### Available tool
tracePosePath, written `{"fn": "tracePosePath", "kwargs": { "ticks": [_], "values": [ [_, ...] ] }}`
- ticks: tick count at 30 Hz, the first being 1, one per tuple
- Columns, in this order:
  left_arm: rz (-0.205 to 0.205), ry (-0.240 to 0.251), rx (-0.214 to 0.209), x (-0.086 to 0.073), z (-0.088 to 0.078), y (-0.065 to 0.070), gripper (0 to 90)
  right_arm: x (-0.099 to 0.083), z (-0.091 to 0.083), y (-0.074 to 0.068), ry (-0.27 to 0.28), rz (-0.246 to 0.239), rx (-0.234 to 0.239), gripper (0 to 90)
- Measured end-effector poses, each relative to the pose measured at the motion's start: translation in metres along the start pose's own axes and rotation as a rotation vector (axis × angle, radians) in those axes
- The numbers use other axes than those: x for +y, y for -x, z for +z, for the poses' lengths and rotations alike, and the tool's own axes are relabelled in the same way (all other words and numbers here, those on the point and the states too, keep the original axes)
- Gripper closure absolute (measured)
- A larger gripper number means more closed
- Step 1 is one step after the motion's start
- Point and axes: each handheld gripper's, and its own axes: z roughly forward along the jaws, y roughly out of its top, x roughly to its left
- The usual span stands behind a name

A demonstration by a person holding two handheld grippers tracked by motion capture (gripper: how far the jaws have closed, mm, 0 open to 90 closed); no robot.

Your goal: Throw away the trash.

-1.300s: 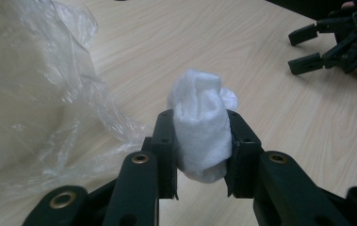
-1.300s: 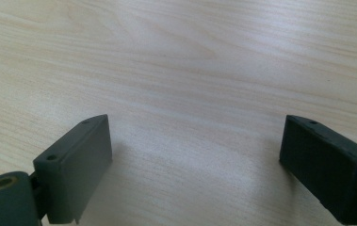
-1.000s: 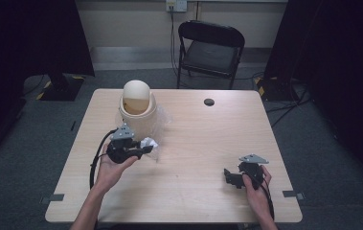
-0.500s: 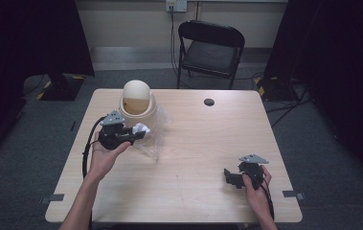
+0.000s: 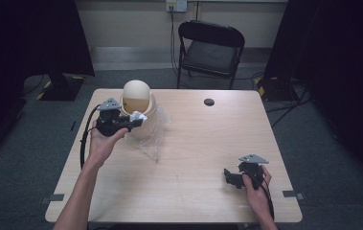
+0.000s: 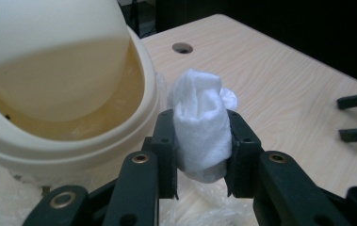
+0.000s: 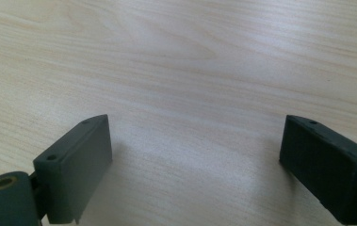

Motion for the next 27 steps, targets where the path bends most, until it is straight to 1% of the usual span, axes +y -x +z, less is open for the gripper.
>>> {"fn": "tracePosePath", "kwargs": {
  "ticks": [1,3,4,6,8,10,11,13,15,17,18,22,23,25,27],
  "values": [
    [0.003,0.001,-0.001,0.002,0.0,-0.001,70.1,0.0,0.0,0.0,0.0,0.0,-0.001,8.9],
    [0.007,-0.008,0.016,0.006,0.001,-0.006,70.1,0.0,0.0,0.0,0.0,0.0,0.0,8.9],
    [0.001,-0.007,0.025,0.008,0.001,-0.008,70.1,0.0,0.0,0.0,0.0,0.0,0.0,8.9],
    [-0.012,-0.006,0.029,0.01,0.004,-0.015,70.2,0.0,0.0,0.0,0.0,0.0,0.0,8.9],
    [-0.024,-0.017,0.038,0.01,0.007,-0.019,70.2,0.0,0.0,0.0,0.0,0.0,0.0,8.9],
    [-0.022,-0.036,0.049,0.011,0.012,-0.024,70.2,0.0,0.0,0.0,0.0,0.0,0.0,8.9],
    [-0.008,-0.044,0.05,0.013,0.014,-0.026,70.2,0.0,0.0,0.0,0.0,-0.001,0.0,8.9],
    [-0.008,-0.053,0.063,0.016,0.017,-0.028,70.2,0.0,0.0,0.0,0.0,-0.001,0.0,8.9],
    [-0.025,-0.045,0.055,0.018,0.019,-0.031,70.2,0.0,0.0,0.0,0.0,-0.001,0.0,8.9],
    [-0.026,-0.063,0.068,0.019,0.023,-0.034,70.2,0.0,0.0,0.0,0.0,-0.001,0.0,8.9],
    [-0.018,-0.074,0.075,0.02,0.025,-0.035,70.2,0.0,0.0,0.0,0.0,0.0,0.0,8.9],
    [-0.035,-0.094,0.088,0.017,0.032,-0.041,70.2,0.0,0.0,0.0,0.0,0.0,-0.001,8.9],
    [-0.048,-0.092,0.089,0.016,0.034,-0.042,70.2,0.0,0.0,0.0,0.0,0.0,-0.001,8.9],
    [-0.051,-0.091,0.095,0.016,0.035,-0.044,70.2,0.0,0.0,0.0,0.0,0.0,0.0,8.9],
    [-0.073,-0.081,0.091,0.016,0.036,-0.045,70.2,0.0,0.0,0.0,0.0,0.0,-0.001,8.9]
  ]
}}
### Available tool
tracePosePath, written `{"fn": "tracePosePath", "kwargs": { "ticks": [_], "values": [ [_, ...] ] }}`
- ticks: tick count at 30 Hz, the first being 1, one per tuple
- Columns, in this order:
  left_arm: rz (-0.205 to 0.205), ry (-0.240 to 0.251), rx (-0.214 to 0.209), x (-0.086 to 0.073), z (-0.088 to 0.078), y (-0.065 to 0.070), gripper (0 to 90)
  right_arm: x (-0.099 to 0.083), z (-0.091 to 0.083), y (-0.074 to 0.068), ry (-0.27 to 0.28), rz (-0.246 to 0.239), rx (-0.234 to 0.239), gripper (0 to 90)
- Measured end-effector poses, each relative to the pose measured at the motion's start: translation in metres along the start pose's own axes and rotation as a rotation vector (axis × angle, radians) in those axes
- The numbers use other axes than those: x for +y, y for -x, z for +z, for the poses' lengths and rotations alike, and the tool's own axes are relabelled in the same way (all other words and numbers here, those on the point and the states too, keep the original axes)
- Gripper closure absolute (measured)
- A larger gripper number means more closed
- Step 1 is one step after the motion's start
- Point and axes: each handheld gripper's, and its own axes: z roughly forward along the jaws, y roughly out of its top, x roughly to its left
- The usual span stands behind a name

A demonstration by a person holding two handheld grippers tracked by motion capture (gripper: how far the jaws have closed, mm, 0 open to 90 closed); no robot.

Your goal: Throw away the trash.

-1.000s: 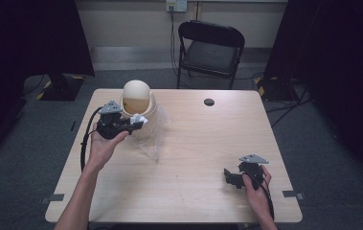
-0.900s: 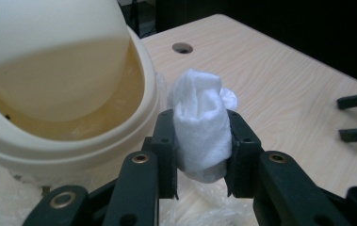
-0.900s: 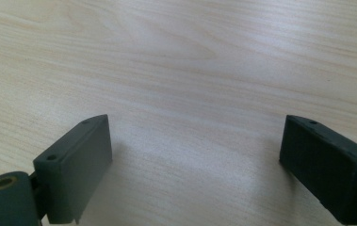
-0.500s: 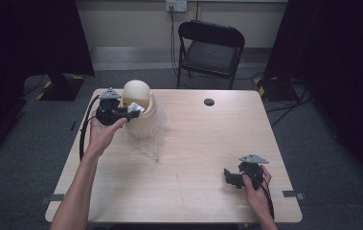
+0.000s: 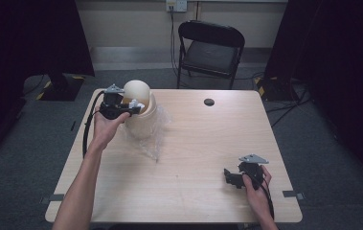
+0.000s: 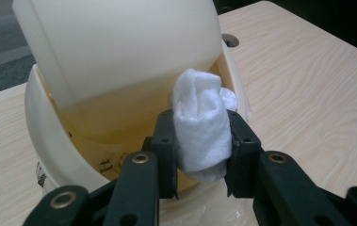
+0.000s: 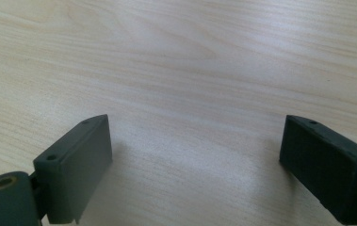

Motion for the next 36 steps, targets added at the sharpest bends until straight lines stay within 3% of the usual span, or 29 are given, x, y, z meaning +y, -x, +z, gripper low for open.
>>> {"fn": "tracePosePath", "kwargs": {
  "ticks": [13,19,22,24,26,29,36],
  "values": [
    [-0.034,-0.048,0.032,-0.004,0.019,-0.006,69.5,0.0,0.0,0.0,0.001,0.0,0.0,8.9],
    [-0.012,-0.095,0.087,0.001,0.024,-0.001,69.2,0.0,0.0,0.0,0.0,0.0,0.0,8.9],
    [-0.011,-0.116,0.091,0.002,0.03,-0.001,69.0,0.0,0.0,0.0,0.0,0.0,0.0,9.0],
    [-0.034,-0.11,0.087,0.002,0.035,0.0,68.6,0.0,0.0,0.0,0.0,0.0,0.0,8.9],
    [-0.003,-0.136,0.118,0.004,0.036,0.0,68.4,0.0,0.0,0.0,0.0,0.0,0.001,8.9],
    [-0.01,-0.145,0.131,0.006,0.039,0.001,67.6,0.0,0.0,0.0,0.0,0.0,0.001,8.9],
    [0.0,-0.165,0.145,0.01,0.039,0.005,54.1,0.0,0.0,0.0,0.0,0.0,0.0,8.9]
  ]
}}
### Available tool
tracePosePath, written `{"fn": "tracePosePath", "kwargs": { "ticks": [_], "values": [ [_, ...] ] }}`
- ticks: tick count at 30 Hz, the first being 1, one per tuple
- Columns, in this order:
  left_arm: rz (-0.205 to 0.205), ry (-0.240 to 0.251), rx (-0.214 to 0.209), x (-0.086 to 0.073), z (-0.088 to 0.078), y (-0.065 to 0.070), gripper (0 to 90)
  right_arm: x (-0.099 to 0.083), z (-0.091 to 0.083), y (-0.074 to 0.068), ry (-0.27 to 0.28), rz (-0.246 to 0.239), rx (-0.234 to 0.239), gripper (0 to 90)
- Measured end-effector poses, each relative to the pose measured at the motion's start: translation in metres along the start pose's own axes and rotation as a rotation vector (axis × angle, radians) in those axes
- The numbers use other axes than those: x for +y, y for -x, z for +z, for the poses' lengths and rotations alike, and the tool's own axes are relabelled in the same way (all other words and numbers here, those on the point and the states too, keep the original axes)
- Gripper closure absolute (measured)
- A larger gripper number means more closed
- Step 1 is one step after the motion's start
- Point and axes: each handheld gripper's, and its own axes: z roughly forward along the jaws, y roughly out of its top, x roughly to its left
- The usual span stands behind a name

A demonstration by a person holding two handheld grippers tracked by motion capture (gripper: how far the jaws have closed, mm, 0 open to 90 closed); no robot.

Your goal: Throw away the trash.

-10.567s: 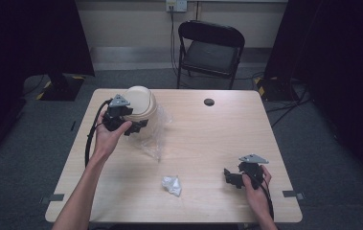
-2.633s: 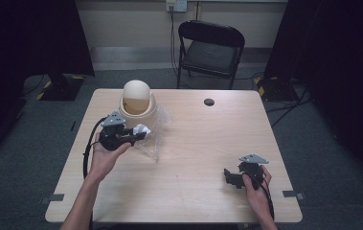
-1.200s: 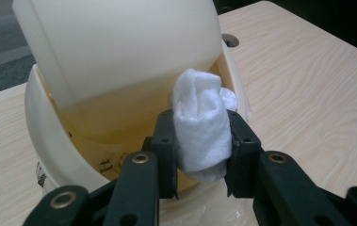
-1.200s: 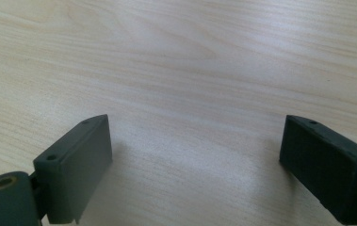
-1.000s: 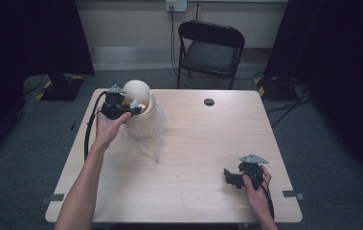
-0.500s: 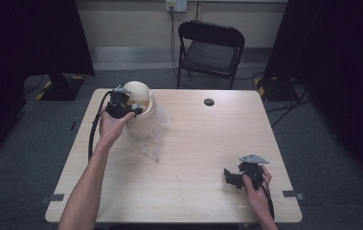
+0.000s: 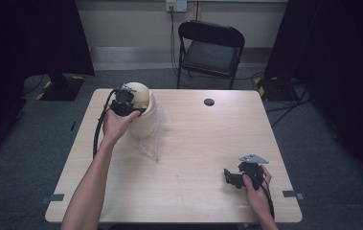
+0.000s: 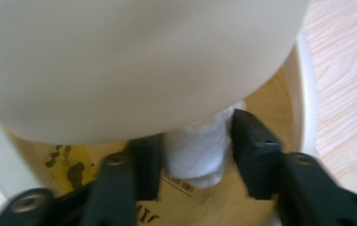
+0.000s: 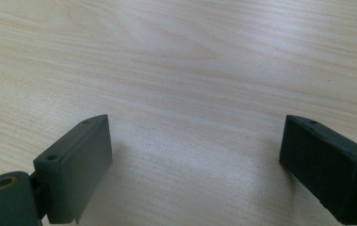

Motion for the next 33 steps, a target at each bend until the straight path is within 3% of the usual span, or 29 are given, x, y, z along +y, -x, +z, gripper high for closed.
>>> {"fn": "tracePosePath", "kwargs": {
  "ticks": [5,6,10,15,17,20,25,28,30,33],
  "values": [
    [-0.024,0.009,0.026,0.001,-0.002,0.001,50.2,0.0,0.0,0.0,-0.001,0.0,0.002,8.9],
    [-0.035,0.01,0.019,0.001,-0.002,0.001,45.7,0.0,0.0,0.0,-0.001,0.0,0.001,8.9],
    [-0.047,0.007,0.007,0.002,-0.003,-0.001,44.8,0.0,0.0,0.0,-0.001,0.0,0.0,8.9],
    [-0.032,0.003,0.014,0.002,-0.004,0.0,44.8,0.0,0.0,0.0,-0.001,0.0,0.001,8.9],
    [-0.004,0.01,0.031,0.001,-0.005,0.0,56.5,0.0,0.0,0.0,-0.001,0.0,0.001,8.9],
    [-0.02,0.01,0.006,0.0,-0.006,-0.003,64.4,0.0,0.0,0.0,-0.001,0.0,0.001,8.9],
    [-0.026,0.031,-0.007,-0.002,-0.012,-0.003,59.8,0.0,0.0,0.0,-0.001,0.0,0.001,8.9],
    [-0.053,0.051,-0.024,-0.003,-0.016,-0.002,57.7,0.0,0.0,0.0,-0.001,0.0,0.001,8.9],
    [-0.047,0.067,-0.013,-0.002,-0.02,0.0,52.4,0.0,0.0,0.0,-0.001,0.0,0.001,9.0],
    [-0.025,0.064,-0.005,-0.001,-0.025,0.003,52.2,0.0,0.0,0.0,-0.001,0.0,0.001,8.9]
  ]
}}
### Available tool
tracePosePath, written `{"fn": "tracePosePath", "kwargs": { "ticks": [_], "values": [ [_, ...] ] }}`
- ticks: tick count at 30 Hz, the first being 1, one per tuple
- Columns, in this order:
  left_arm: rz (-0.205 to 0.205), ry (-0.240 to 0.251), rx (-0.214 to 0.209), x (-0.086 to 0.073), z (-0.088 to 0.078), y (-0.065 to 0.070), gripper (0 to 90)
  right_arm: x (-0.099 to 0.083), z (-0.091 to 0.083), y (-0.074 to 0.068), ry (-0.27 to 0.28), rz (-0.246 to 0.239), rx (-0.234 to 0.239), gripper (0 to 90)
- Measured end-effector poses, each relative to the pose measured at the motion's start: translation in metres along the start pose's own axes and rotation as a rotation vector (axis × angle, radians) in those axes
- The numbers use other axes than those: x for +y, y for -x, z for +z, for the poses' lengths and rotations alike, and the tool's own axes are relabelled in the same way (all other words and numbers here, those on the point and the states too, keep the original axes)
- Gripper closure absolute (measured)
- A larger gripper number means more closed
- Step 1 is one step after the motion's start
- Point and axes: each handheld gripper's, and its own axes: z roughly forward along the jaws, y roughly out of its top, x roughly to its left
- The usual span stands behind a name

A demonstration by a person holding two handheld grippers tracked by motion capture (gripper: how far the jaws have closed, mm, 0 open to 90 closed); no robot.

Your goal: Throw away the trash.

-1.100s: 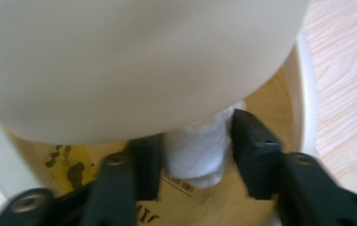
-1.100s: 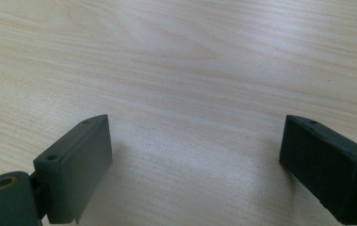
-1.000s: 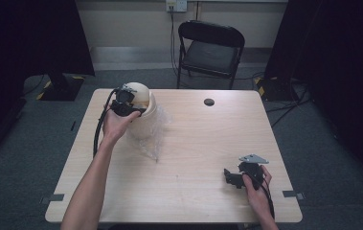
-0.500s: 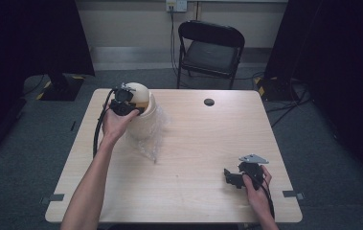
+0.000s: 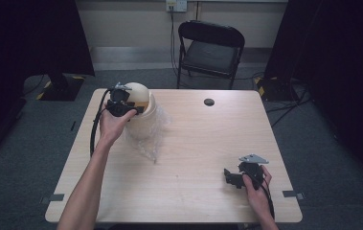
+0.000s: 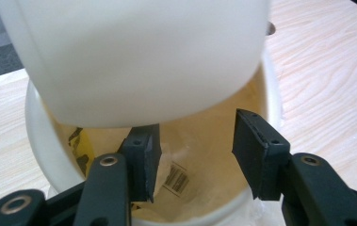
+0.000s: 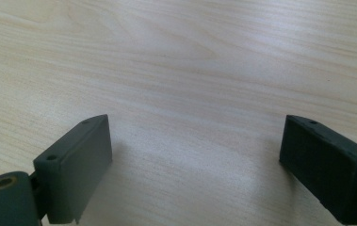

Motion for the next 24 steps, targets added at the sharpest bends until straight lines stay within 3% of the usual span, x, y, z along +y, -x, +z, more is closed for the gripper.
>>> {"fn": "tracePosePath", "kwargs": {
  "ticks": [6,11,15,18,21,24],
  "values": [
    [0.031,0.017,-0.011,0.0,-0.01,0.006,52.2,0.0,0.0,0.0,0.001,0.0,-0.001,9.0],
    [0.006,0.067,-0.026,-0.007,-0.018,0.006,48.0,0.0,0.0,0.0,0.0,0.0,0.0,8.9],
    [0.034,0.084,-0.031,-0.013,-0.025,0.007,43.4,0.0,0.0,0.0,0.0,0.0,0.0,8.9],
    [0.029,0.114,-0.033,-0.018,-0.033,0.007,41.2,0.0,0.0,0.0,0.0,0.0,0.0,8.9],
    [0.04,0.117,-0.019,-0.022,-0.039,0.007,38.1,0.0,0.0,0.0,0.0,0.0,0.0,8.9],
    [0.025,0.126,-0.007,-0.026,-0.046,0.007,32.7,0.0,0.0,0.0,0.0,0.001,0.001,8.9]
  ]
}}
